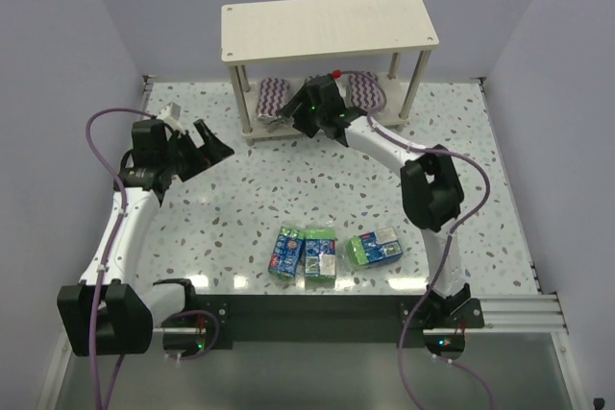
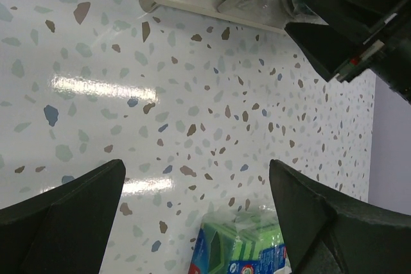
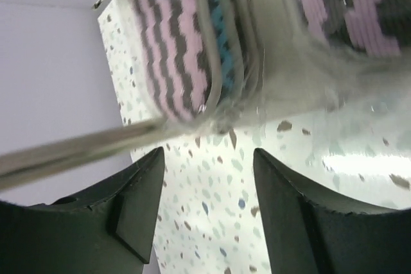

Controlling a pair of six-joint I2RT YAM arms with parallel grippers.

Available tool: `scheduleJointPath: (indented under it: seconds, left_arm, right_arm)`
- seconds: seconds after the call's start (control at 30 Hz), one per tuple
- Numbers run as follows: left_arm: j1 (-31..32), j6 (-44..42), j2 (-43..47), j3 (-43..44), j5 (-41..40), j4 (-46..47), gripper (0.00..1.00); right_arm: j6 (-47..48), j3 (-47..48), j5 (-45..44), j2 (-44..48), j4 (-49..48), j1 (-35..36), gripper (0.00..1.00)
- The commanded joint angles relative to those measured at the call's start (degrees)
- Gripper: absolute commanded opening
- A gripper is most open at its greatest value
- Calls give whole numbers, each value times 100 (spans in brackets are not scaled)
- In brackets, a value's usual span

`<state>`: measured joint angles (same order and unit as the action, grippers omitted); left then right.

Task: Place and organize the cleaning sponges onto the shelf

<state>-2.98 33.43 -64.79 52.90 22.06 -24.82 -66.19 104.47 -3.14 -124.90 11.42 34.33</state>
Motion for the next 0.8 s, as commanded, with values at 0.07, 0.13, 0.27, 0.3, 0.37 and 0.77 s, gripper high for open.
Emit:
scheduleJointPath:
  seconds: [0.07, 0.13, 0.27, 0.3, 0.37, 0.77]
  left_arm:
    - [-53, 102, 265, -61, 272, 302, 100]
    - [-53, 102, 344, -114, 342, 293, 100]
    - [-53, 137, 503, -263, 518, 285, 100]
    - [-53, 155, 546, -385, 562, 302, 100]
    - [-53, 181, 669, -526, 711, 293, 100]
    - [-44, 357, 1610, -1581, 1186, 153, 98]
  right_arm:
    - [545, -1013, 594, 1677, -483, -22, 63]
    - [800, -1191, 866, 2126, -230, -31, 65]
    - [1485, -1708, 1456, 2786, 841, 108, 65]
    - [1817, -1815, 1482, 2935, 1349, 170, 65]
    - [2127, -2200, 1474, 3348, 1809, 529, 64]
    - [934, -3933, 42, 4642, 2664, 3588, 47]
